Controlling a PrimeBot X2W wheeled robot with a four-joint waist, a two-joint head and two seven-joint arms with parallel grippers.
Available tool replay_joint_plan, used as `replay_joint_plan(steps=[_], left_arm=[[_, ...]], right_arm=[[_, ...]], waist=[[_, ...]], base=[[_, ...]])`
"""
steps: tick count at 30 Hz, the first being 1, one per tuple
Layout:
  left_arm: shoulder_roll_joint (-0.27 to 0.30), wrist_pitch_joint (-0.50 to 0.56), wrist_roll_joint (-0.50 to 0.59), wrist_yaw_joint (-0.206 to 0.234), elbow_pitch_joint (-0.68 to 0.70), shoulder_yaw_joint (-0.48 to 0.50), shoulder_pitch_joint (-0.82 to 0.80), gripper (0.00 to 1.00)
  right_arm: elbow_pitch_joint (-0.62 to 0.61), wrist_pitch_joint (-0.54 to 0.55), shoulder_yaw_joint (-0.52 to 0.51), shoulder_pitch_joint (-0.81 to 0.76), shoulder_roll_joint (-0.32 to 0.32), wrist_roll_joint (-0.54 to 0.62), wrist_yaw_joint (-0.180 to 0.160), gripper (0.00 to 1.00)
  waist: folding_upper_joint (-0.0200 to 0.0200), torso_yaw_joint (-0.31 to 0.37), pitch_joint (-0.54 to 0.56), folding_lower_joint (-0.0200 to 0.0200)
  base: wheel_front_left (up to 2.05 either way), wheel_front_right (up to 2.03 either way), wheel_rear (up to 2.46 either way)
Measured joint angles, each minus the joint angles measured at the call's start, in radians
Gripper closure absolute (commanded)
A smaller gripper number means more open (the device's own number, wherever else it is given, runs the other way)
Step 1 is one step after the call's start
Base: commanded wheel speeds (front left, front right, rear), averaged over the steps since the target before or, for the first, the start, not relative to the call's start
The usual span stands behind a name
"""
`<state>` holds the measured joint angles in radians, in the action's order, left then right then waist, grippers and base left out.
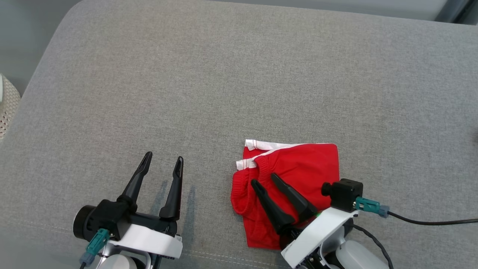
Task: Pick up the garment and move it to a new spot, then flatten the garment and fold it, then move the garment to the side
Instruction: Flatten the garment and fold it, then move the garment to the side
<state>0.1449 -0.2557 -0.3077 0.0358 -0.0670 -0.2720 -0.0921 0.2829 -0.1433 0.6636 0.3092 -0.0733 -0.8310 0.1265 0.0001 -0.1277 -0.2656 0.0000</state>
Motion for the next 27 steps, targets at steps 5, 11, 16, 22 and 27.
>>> replay_joint_plan(steps=[5,11,16,22,27], left_arm=[[-0.002,0.0,0.006,-0.001,0.001,0.01,0.0,0.0],[-0.002,0.0,0.009,-0.001,0.002,0.032,0.002,0.0],[0.001,0.0,0.009,-0.001,0.004,0.047,0.003,0.0],[0.001,0.0,0.008,-0.001,0.003,0.048,0.003,0.0],[0.002,0.0,0.008,-0.001,0.003,0.049,0.004,0.0]], right_arm=[[-0.077,-0.056,0.016,0.01,-0.031,0.004,0.0,0.0],[-0.196,-0.105,-0.199,-0.035,-0.124,0.202,0.0,0.0],[-0.268,-0.106,-0.378,-0.144,-0.112,0.402,0.0,0.0],[-0.275,-0.107,-0.507,-0.247,-0.072,0.548,0.0,0.0],[-0.268,-0.107,-0.533,-0.299,-0.048,0.575,0.0,0.0]], waist=[[0.0,0.011,-0.001,0.0],[0.0,0.04,0.01,0.0001],[0.0,0.067,0.018,0.0],[0.0,0.088,0.031,0.0001],[0.0,0.099,0.036,0.0]], base=[[0.0,0.0,0.0],[0.0,0.0,0.0],[0.0,0.0,0.0],[0.0,0.0,0.0],[0.0,0.0,0.0]])
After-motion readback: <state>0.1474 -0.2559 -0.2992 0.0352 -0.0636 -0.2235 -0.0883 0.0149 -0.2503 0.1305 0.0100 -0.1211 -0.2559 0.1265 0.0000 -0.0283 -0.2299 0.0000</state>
